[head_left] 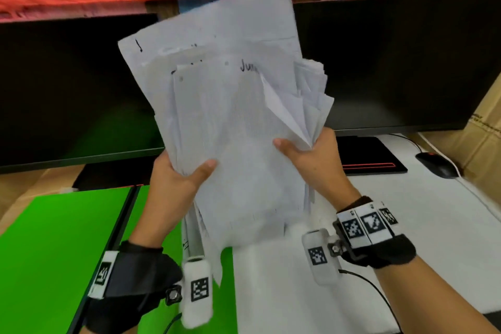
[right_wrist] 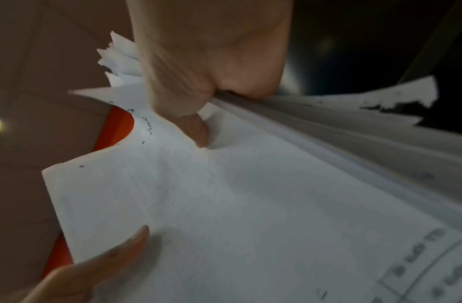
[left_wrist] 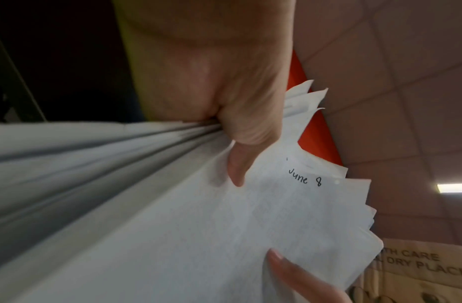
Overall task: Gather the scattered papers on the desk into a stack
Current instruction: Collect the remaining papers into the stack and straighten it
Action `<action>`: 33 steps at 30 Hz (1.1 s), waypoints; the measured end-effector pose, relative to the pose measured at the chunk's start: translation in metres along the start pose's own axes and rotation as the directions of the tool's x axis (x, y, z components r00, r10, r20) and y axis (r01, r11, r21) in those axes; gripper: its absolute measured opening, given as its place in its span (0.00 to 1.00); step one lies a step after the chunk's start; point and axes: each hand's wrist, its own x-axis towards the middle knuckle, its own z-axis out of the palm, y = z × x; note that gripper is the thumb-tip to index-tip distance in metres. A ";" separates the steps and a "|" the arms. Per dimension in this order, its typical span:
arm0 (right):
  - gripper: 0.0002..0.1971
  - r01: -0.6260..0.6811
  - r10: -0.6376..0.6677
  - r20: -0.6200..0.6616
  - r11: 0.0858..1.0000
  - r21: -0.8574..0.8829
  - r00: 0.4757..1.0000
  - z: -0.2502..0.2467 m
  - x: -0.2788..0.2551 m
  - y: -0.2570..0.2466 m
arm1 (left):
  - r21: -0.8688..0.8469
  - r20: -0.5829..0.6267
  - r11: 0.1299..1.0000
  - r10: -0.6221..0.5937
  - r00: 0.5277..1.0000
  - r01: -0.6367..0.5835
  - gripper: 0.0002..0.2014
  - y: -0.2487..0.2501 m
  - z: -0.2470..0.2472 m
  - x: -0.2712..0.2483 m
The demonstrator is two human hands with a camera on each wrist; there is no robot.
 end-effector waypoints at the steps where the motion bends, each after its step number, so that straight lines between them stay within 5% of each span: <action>1: 0.14 0.025 -0.024 -0.038 0.999 0.034 0.999 0.000 -0.002 -0.004 | -0.001 0.001 1.000 0.022 1.000 -0.022 0.19 0.003 0.004 0.001; 4: 0.15 -0.001 0.005 -0.038 0.995 0.104 0.999 -0.008 -0.002 -0.010 | -0.008 0.041 0.999 0.034 0.999 -0.034 0.25 0.008 0.008 0.003; 9: 0.27 -0.107 0.104 0.032 0.988 0.115 0.994 -0.025 -0.008 0.012 | -0.171 0.040 0.976 -0.132 0.990 0.137 0.42 -0.017 -0.001 -0.005; 15: 0.23 -0.160 0.160 0.040 0.987 0.003 0.986 -0.015 -0.014 0.047 | -0.130 -0.085 0.986 -0.112 0.990 0.100 0.22 -0.037 -0.002 -0.010; 20: 0.15 -0.066 0.069 -0.080 0.997 0.028 0.994 0.000 -0.019 0.044 | -0.233 -0.207 0.972 -0.029 0.978 -0.021 0.18 -0.025 0.014 -0.008; 25: 0.07 0.034 -0.031 -0.089 0.999 0.028 0.996 -0.018 -0.006 0.005 | -0.304 -0.115 0.949 0.057 0.992 -0.090 0.14 -0.014 0.018 0.002; 29: 0.14 -0.045 0.044 -0.028 0.999 -0.017 0.999 -0.039 -0.005 0.010 | -0.235 0.043 0.972 -0.014 0.999 0.024 0.19 -0.038 0.012 -0.010; 33: 0.18 -0.076 0.075 -0.043 0.997 -0.007 0.996 -0.040 -0.014 0.034 | -0.168 0.066 0.977 -0.118 0.991 0.128 0.23 -0.051 0.018 -0.020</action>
